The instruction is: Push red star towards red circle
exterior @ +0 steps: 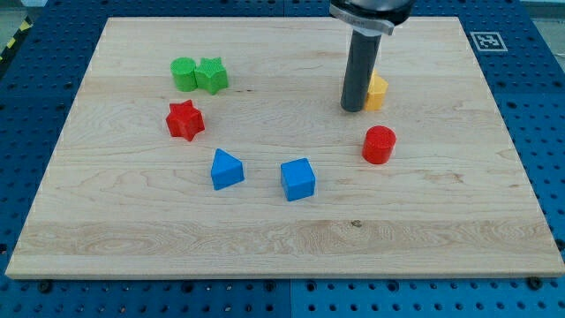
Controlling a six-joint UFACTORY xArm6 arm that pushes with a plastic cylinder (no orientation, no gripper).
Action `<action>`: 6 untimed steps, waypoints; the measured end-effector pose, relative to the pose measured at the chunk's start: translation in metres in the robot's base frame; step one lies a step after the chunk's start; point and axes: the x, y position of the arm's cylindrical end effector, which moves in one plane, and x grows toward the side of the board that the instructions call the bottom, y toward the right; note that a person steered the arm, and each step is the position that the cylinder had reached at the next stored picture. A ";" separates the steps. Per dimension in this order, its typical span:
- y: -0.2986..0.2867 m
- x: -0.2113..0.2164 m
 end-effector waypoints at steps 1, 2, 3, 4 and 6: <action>-0.016 -0.005; -0.088 0.012; -0.150 0.014; -0.194 0.011; -0.270 0.000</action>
